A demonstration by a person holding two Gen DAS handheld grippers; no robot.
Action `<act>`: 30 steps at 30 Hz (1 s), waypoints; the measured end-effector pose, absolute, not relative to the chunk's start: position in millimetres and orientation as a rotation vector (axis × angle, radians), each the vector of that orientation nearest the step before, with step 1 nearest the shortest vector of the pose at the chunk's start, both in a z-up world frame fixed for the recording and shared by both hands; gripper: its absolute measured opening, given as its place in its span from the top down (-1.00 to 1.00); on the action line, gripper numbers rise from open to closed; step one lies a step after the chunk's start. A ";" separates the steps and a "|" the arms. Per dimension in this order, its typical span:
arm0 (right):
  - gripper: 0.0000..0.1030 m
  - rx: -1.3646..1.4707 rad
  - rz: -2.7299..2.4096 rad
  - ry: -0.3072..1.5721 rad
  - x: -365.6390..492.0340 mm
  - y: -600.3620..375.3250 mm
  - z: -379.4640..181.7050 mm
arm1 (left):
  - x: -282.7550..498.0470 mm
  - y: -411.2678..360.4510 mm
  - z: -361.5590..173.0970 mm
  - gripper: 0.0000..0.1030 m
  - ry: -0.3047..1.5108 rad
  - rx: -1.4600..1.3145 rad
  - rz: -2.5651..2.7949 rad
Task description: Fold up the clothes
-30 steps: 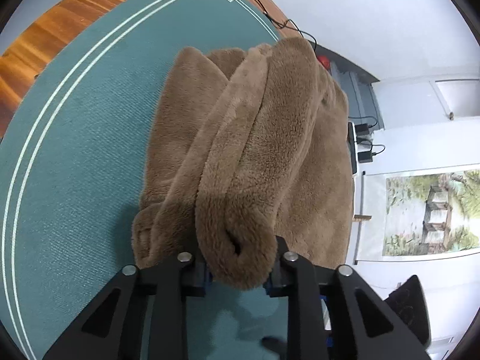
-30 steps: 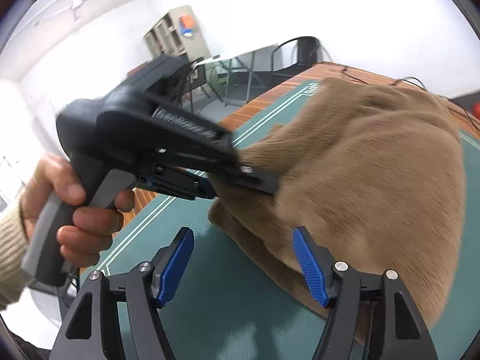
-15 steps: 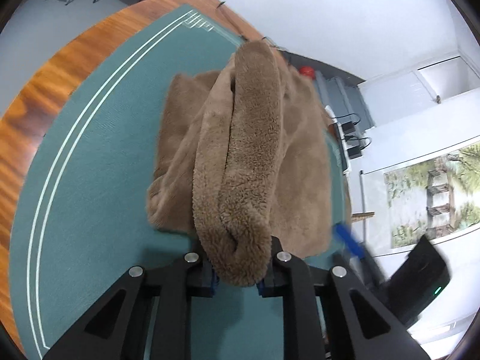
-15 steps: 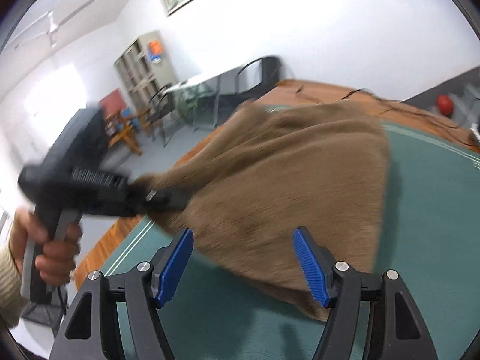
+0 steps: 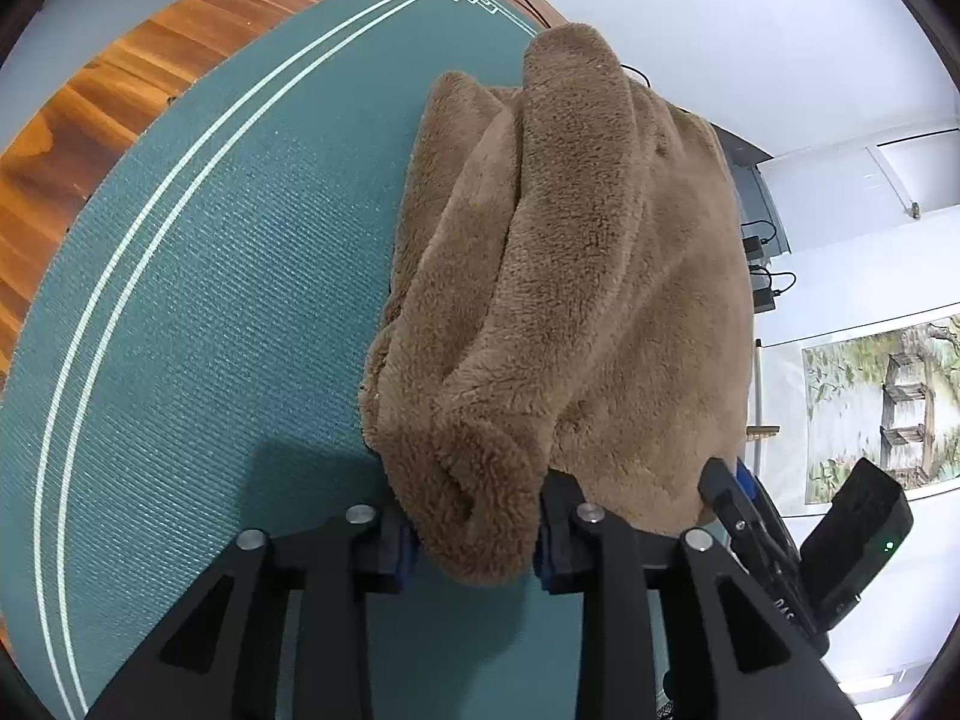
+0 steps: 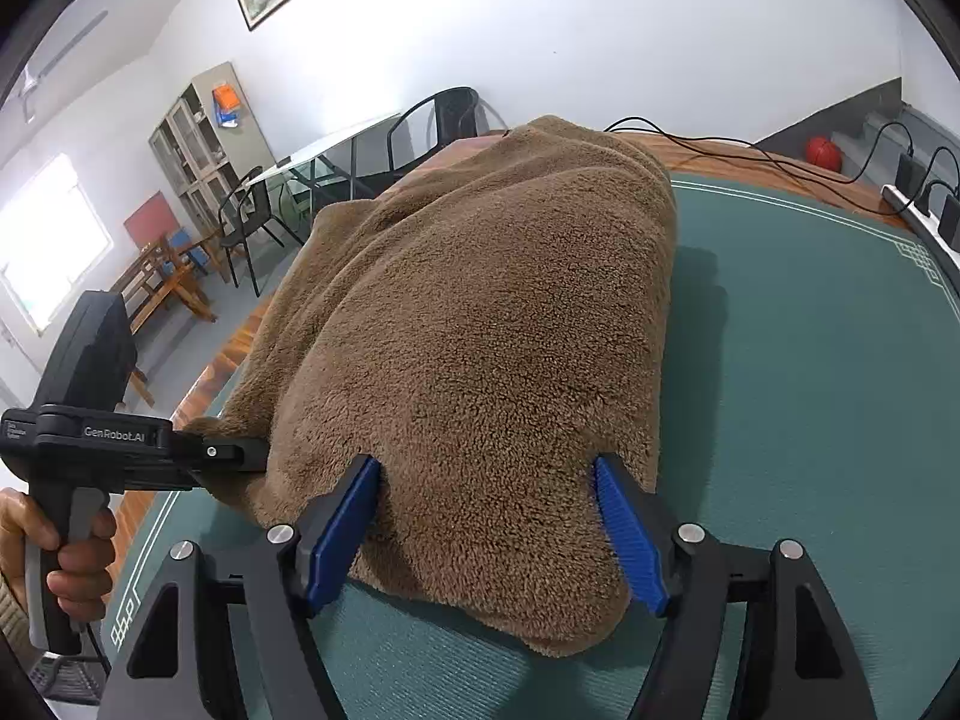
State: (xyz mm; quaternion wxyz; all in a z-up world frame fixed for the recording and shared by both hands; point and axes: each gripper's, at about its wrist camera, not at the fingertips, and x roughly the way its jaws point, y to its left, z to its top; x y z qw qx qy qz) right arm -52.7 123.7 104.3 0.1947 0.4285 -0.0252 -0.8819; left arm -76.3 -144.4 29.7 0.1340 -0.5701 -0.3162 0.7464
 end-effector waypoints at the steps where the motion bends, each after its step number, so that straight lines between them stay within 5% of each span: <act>1: -0.49 1.202 -2.471 -0.066 -52.8 123.6 104.2 | -76.9 -144.7 32.2 0.27 -0.911 -1.653 2.170; 14: -0.67 1.267 -2.401 -0.450 -67.3 169.6 101.6 | -108.6 -168.9 75.7 -0.51 -0.894 -1.511 2.302; 30: -0.73 1.272 -2.321 -0.504 -134.0 198.5 97.7 | -182.8 -147.1 32.8 -0.53 -0.808 -1.587 2.130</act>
